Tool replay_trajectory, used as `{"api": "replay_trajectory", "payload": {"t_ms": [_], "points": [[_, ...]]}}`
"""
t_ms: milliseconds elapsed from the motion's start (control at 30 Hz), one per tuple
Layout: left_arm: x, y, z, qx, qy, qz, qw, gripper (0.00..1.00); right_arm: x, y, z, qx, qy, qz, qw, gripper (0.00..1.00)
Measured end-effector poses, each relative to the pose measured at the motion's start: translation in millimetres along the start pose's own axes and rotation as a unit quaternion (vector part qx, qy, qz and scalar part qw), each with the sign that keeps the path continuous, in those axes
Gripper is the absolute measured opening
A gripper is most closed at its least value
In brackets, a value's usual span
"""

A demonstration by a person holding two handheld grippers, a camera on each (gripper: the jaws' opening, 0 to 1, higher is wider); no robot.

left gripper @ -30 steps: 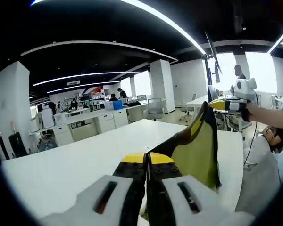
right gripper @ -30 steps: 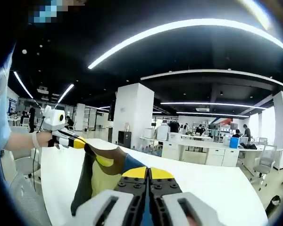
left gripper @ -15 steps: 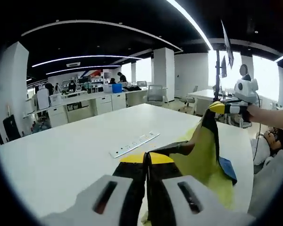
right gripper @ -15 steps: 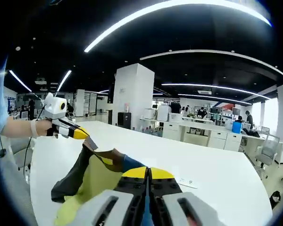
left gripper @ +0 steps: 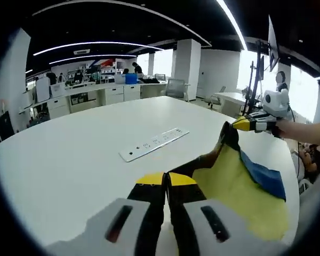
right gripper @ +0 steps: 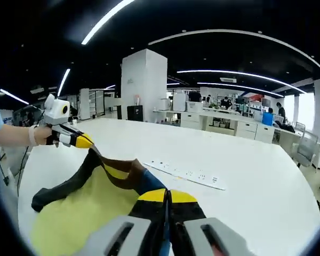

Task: Fold the garment on the visible template until the final outline fits inside the template.

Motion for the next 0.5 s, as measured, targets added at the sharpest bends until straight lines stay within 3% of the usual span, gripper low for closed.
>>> {"api": "replay_trajectory", "payload": {"t_ms": [200, 500], "points": [[-14.1, -26.2, 28.9, -0.036, 0.019, -0.007, 0.9991, 0.00, 2.7, -24.3, 29.9, -0.044, 0.005, -0.005, 0.9990, 0.00], [-24.5, -41.4, 52.8, -0.076, 0.042, -0.026, 0.9959, 0.00, 7.2, -46.4, 50.7, -0.072, 0.002, -0.001, 0.9974, 0.00]]}}
Point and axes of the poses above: the point that each gripper's makers call its tool centre point, and the gripper's own axes: y roughly backward along the fingers, x roughly to its right, z roughly out of its underside, the point moved 3 cm from there along y, roughly backward along the fingers, and after that the axes turned 3 degrees about x, right-handed, at the moved point
